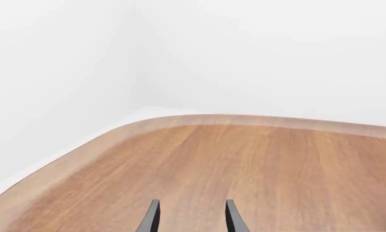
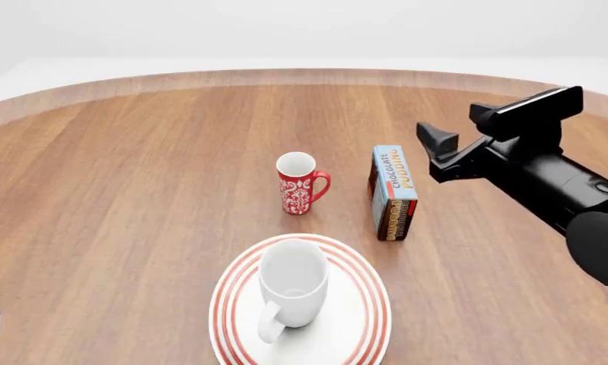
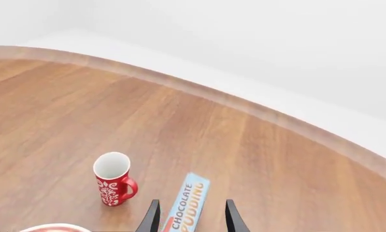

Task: Pick up the white mug and put it on the plate, and put the chocolate pudding to the right of the plate.

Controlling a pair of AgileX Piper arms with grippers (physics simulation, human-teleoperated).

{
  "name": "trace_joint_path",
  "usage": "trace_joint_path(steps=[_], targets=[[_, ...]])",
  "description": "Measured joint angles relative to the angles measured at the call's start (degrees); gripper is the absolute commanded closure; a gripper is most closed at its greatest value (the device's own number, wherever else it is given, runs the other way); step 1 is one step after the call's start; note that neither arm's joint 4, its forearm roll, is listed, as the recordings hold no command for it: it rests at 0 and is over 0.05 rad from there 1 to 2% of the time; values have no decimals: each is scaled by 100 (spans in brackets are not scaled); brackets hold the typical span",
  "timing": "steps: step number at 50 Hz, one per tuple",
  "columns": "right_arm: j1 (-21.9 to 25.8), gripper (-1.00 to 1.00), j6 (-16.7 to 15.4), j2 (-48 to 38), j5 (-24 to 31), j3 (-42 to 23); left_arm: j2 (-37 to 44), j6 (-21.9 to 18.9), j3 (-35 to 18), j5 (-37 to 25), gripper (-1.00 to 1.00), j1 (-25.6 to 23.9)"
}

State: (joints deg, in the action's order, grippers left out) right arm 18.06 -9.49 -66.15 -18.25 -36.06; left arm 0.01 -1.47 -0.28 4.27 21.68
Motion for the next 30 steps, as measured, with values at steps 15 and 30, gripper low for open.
trace_joint_path(steps=[15,30], targets=[[20,-100,54,-378,133,-286,0,36,0,4,-100,-1],[-29,-100,254,-746,428,-652,0,56,4,2,-100,-15]])
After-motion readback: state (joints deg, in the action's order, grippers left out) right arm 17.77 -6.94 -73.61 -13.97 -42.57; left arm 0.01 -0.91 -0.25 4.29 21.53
